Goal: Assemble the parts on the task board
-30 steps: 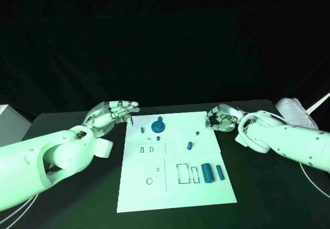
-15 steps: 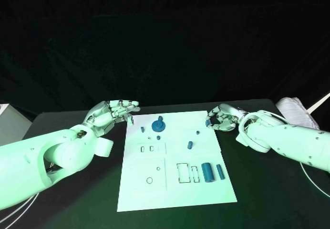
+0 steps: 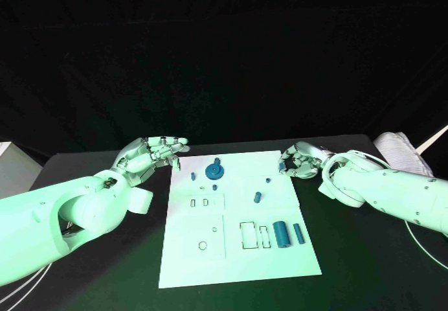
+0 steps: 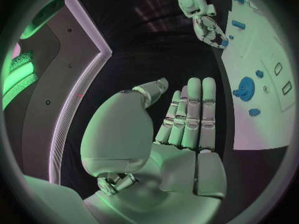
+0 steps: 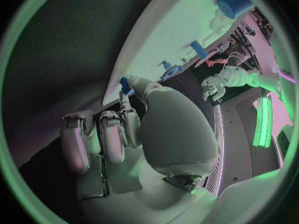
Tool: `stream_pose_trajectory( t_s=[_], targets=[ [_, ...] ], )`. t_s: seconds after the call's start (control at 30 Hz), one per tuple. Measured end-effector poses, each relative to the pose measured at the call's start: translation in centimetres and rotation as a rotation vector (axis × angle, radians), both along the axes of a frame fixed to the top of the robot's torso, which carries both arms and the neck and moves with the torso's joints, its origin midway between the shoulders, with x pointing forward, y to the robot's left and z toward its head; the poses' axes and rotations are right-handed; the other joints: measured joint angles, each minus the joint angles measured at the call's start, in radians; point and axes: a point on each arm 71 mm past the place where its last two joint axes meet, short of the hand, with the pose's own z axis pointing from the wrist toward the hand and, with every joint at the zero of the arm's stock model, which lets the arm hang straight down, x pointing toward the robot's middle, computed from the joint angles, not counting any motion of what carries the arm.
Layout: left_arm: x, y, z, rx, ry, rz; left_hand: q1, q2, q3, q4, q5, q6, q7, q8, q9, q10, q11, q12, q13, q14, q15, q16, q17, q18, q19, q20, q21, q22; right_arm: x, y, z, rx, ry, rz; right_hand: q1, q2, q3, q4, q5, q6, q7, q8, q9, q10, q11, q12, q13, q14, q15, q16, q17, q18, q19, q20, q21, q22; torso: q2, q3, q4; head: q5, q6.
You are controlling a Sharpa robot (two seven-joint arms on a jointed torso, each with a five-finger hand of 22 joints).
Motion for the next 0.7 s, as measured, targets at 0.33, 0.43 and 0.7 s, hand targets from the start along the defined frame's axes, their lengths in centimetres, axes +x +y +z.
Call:
stream_pose_trajectory(
  t_s=[0.33, 0.43, 0.7],
  targets=[
    [-0.01, 0.08, 0.0, 0.001, 0.0, 0.001, 0.0, 0.0, 0.0, 0.0, 0.0, 0.0, 0.0, 0.0, 0.0, 0.0, 0.0, 0.0, 0.0, 0.0, 0.0, 0.0, 0.0, 0.0, 0.0, 0.0, 0.0, 0.0, 0.01, 0.11, -0.03, 0.0, 0.0, 0.001, 0.0, 0.0, 0.0, 0.0, 0.0, 0.0, 0.0, 0.002, 0.0, 0.0, 0.0, 0.0, 0.0, 0.0, 0.0, 0.0, 0.0, 0.0, 0.0, 0.0, 0.0, 0.0, 0.0, -0.0005, 0.0003, -0.001, -0.003],
    [-0.01, 0.09, 0.0, 0.001, 0.001, 0.001, 0.0, 0.0, 0.0, 0.0, 0.0, 0.0, 0.0, 0.0, 0.0, 0.0, 0.0, 0.0, 0.0, 0.0, 0.0, 0.0, 0.0, 0.0, 0.0, 0.0, 0.0, 0.0, 0.01, 0.11, -0.05, -0.001, 0.001, 0.0, -0.006, 0.007, 0.006, 0.002, 0.0, 0.011, -0.004, 0.012, 0.001, 0.004, -0.004, 0.0, 0.0, 0.0, 0.0, 0.0, 0.0, 0.0, 0.0, 0.0, 0.0, 0.0, 0.0, -0.0006, 0.0004, 0.0, -0.004],
    [-0.02, 0.11, 0.0, 0.001, 0.001, 0.001, 0.0, 0.0, 0.0, 0.0, 0.0, 0.0, 0.0, 0.0, 0.0, 0.0, 0.0, 0.0, 0.0, 0.0, 0.0, 0.0, 0.0, 0.0, 0.0, 0.0, 0.0, 0.0, 0.07, 0.09, 0.08, -0.002, -0.008, -0.007, -0.02, 0.02, 0.021, -0.001, 0.0, 0.059, -0.027, 0.057, 0.014, 0.018, -0.018, 0.006, 0.0, 0.0, -0.018, 0.0, 0.0, 0.0, -0.001, -0.017, 0.0, 0.001, -0.001, -0.0008, 0.0004, 0.0, -0.003]
  ],
)
